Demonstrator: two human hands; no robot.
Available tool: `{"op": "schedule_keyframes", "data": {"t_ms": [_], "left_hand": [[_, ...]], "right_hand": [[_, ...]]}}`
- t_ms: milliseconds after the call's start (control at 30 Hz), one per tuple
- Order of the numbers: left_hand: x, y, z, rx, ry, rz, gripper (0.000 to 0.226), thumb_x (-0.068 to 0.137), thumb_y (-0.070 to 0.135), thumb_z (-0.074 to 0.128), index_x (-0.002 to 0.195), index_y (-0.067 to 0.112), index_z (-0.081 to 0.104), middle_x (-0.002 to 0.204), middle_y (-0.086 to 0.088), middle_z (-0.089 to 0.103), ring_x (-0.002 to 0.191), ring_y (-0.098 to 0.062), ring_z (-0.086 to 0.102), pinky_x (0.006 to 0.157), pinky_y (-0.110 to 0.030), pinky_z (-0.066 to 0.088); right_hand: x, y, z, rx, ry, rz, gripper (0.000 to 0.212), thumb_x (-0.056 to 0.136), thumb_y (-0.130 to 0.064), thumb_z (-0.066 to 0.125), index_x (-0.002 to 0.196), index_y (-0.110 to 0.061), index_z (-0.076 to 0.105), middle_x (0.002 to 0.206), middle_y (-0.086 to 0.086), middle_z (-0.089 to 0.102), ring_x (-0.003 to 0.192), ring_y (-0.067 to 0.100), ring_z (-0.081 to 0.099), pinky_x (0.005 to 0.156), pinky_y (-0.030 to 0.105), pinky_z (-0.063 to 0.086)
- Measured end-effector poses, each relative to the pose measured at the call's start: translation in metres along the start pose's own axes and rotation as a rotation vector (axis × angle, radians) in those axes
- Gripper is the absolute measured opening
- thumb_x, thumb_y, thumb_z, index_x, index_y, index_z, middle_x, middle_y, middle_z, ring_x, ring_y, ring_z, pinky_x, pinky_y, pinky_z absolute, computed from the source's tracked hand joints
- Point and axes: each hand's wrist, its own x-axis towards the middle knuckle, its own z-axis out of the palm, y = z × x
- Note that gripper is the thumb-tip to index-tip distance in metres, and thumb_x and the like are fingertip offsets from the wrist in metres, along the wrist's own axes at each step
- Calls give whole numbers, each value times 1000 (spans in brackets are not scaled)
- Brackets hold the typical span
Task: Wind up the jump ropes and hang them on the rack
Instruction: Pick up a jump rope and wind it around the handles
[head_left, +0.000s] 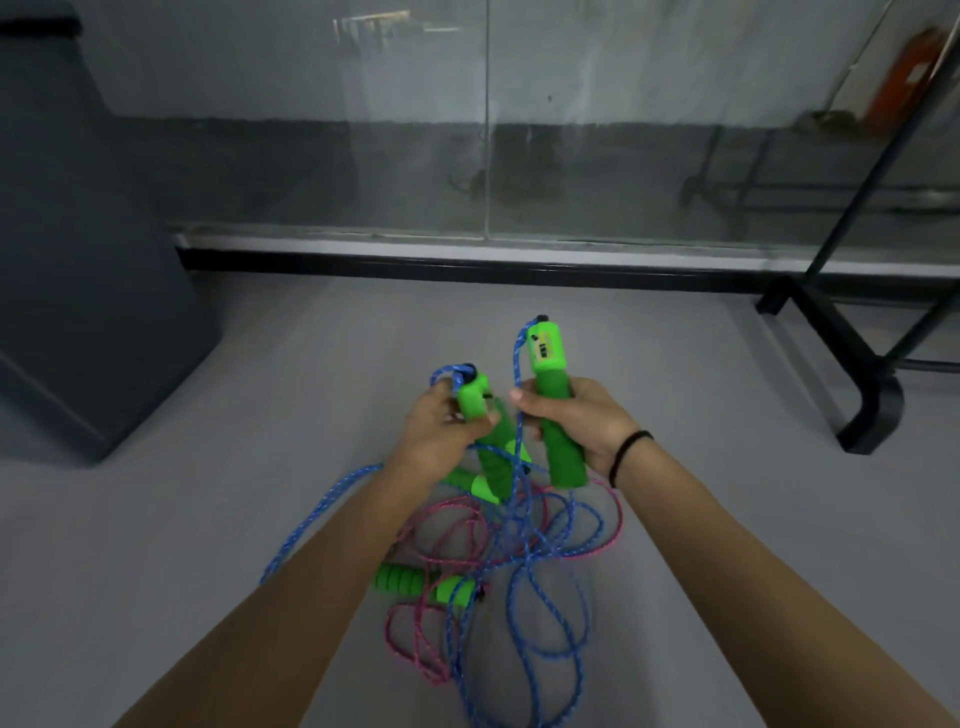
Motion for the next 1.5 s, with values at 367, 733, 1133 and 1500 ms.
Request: {"op": "schedule_keyframes", "data": {"t_ms": [367,733,1133,1500], "left_hand": [[-4,19,-19,-157,43,77,20,86,5,60,94,23,58,95,4,66,89,-3,65,89,-19,48],[-5,26,-22,-155,60,33,9,94,27,50,90,19,51,81,-1,58,74,-18,62,76,-38,52],[-7,71,0,-125,-80,-50,25,93,29,52,104,10,63,94,-4,69,88,-16,65,83,-33,51],[-29,314,-4,-267,-177,-325,46,91,55,36,104,21,64,103,-4,67,91,-16,64,81,-36,53]], "right_hand": [[-7,-20,-13,-100,86,-57,19,84,3,58,70,-9,55,63,9,50,36,8,46,38,16,41],[-12,-20,-19,-129,130,-70,19,86,-4,59,69,-9,52,61,11,53,39,10,53,43,20,49],[-27,-63,20,-61,-201,-33,20,84,-9,63,103,-12,58,96,11,62,76,19,62,60,28,56],[-95,-287,38,36,-73,13,16,79,-8,68,94,-3,67,75,7,67,57,11,65,52,22,54]]}}
